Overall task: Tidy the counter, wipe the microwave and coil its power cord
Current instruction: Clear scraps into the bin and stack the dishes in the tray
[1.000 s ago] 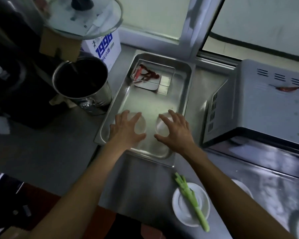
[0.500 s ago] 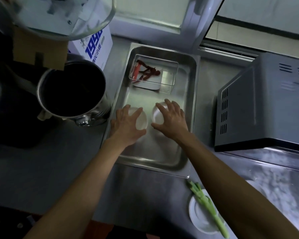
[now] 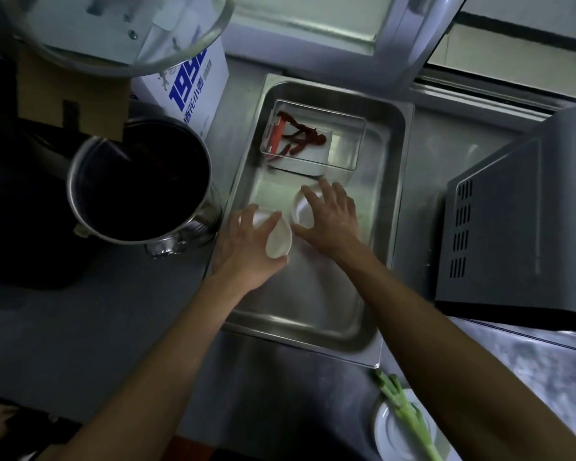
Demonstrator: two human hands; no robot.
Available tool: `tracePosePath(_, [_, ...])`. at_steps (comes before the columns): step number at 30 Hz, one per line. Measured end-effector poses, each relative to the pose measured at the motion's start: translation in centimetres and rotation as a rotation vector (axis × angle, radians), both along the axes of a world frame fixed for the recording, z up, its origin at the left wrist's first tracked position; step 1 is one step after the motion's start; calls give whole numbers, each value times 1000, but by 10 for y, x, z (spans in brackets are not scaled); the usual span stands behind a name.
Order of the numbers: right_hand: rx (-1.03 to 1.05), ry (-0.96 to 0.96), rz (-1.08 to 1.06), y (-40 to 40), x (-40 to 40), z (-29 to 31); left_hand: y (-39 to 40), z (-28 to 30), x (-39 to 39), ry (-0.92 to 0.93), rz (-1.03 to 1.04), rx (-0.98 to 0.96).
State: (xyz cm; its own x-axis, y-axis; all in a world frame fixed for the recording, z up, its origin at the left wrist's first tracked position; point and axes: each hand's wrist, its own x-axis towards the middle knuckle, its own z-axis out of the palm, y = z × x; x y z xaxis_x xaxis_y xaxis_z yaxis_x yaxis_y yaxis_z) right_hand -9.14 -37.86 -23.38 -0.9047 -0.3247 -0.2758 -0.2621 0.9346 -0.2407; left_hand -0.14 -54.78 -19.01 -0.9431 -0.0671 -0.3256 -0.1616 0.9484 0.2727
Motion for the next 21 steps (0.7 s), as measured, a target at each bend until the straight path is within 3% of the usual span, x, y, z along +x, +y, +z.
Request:
tracePosePath(11, [-77, 1, 1, 25, 16, 15, 7, 7, -12, 59, -37, 6])
tracePosePath(21, [-231, 89, -174, 67, 40, 54, 54, 16, -59, 62, -151, 39])
